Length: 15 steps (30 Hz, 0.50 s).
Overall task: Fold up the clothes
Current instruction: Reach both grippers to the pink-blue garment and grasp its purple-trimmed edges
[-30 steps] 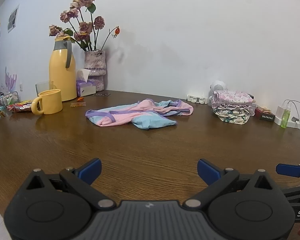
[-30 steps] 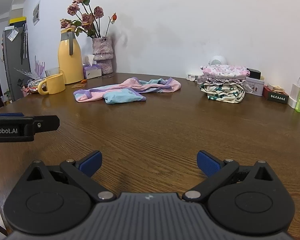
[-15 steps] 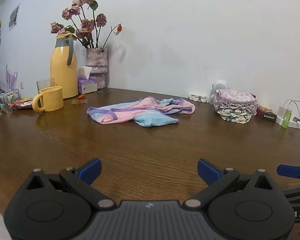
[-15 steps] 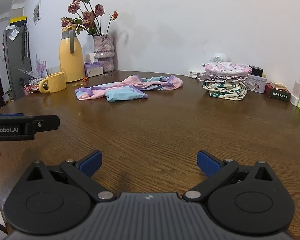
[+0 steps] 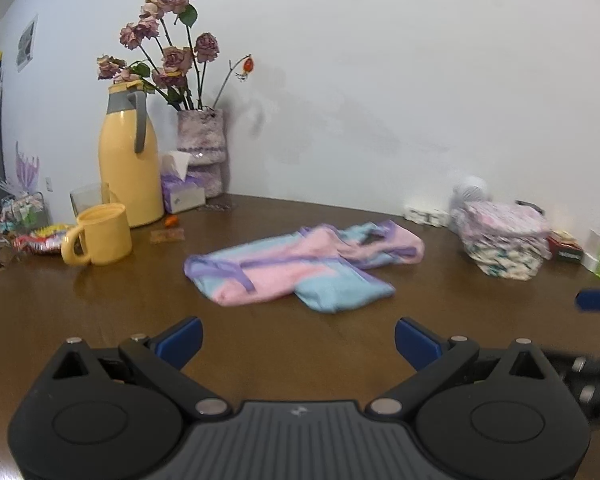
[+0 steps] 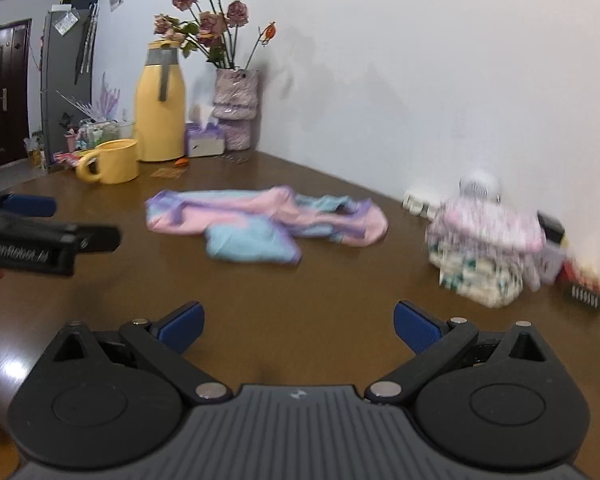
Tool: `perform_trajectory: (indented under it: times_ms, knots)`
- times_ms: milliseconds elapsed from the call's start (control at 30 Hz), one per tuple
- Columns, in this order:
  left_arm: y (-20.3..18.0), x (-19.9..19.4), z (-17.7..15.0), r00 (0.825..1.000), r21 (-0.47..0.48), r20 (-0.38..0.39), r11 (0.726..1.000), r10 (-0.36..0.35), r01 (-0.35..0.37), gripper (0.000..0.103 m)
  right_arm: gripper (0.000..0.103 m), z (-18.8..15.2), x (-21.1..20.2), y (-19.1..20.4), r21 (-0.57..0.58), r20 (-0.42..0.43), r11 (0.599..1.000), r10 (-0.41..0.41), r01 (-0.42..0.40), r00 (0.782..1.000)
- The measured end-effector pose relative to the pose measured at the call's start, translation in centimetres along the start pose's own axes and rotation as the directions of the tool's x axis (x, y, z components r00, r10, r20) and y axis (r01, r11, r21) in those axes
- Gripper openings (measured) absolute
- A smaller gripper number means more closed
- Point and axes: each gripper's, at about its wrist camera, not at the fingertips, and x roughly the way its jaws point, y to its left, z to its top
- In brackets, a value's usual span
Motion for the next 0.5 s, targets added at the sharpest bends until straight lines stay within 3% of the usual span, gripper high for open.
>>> perform_trajectory:
  times_ms: [233, 500]
  knots:
    - [2.6, 9.7, 3.6, 0.991, -0.027, -0.112, 0.997, 0.068, -0.072, 0.102, 0.101, 7.1, 10.4, -3.3, 0.028, -0.084, 0.999, -0.040, 0.043, 0.996]
    - [5.1, 18.9, 4.9, 0.974, -0.034, -0.213, 0.996, 0.075, -0.084, 0.091, 0.081, 11.3, 22.6, -7.2, 0.175, -0.190, 0.983, -0.027, 0.061, 0.982]
